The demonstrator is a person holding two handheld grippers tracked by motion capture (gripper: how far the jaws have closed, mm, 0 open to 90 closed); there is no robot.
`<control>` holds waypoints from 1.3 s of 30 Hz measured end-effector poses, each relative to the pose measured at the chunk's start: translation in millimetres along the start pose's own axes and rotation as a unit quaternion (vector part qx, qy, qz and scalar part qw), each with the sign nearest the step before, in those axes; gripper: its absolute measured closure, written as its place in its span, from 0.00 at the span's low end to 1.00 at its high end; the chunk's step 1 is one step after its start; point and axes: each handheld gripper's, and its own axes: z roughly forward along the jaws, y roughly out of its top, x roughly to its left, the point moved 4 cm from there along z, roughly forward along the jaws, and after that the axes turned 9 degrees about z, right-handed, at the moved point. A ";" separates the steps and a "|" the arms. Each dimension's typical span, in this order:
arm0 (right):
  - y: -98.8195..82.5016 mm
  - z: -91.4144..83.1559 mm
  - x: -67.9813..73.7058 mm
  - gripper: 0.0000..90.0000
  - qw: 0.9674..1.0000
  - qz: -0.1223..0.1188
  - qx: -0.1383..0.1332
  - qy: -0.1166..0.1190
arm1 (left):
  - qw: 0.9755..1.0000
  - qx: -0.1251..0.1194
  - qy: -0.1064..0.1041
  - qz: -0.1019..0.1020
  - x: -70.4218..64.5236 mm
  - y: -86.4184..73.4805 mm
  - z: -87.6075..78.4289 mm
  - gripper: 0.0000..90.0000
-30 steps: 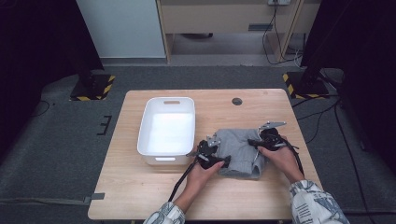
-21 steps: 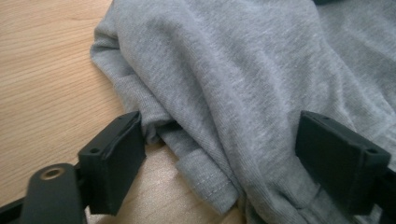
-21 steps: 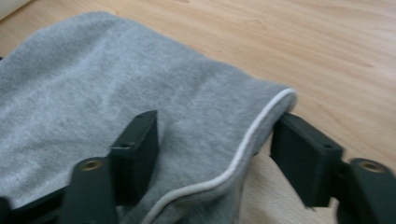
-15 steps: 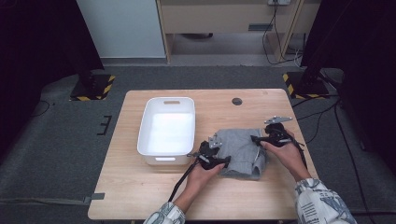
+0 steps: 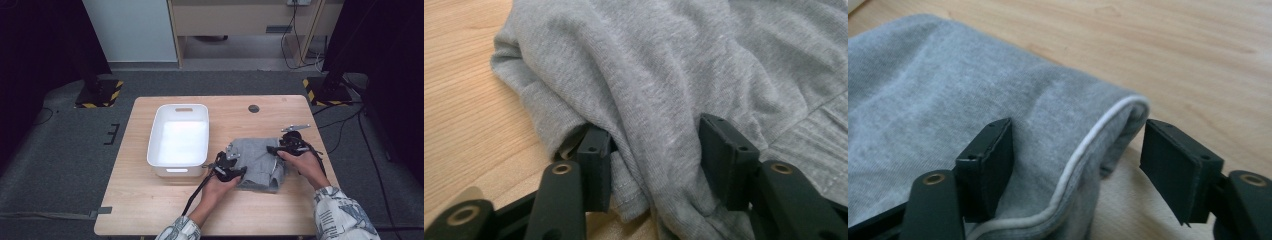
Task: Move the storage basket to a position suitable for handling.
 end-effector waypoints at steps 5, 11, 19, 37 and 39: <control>-4.0 -0.3 0.8 0.48 1.000 0.011 0.005 0.027 | 1.000 0.000 -0.004 0.000 -0.6 0.0 -0.1 0.60; -7.6 -4.4 7.7 0.66 0.999 -0.027 0.005 0.030 | 1.000 -0.002 -0.020 -0.005 -1.4 0.1 -0.9 0.71; -9.1 -9.5 16.2 0.81 0.998 -0.057 0.003 0.011 | 1.000 0.000 -0.019 0.003 -4.0 1.4 -3.1 0.84; -3.5 -30.8 26.1 0.85 0.996 -0.088 -0.002 0.000 | 1.000 -0.002 -0.004 0.023 -6.2 11.6 -16.1 0.89; -3.4 -32.0 25.7 0.85 0.996 -0.086 -0.002 0.000 | 1.000 -0.002 -0.004 0.024 -6.2 12.7 -17.1 0.89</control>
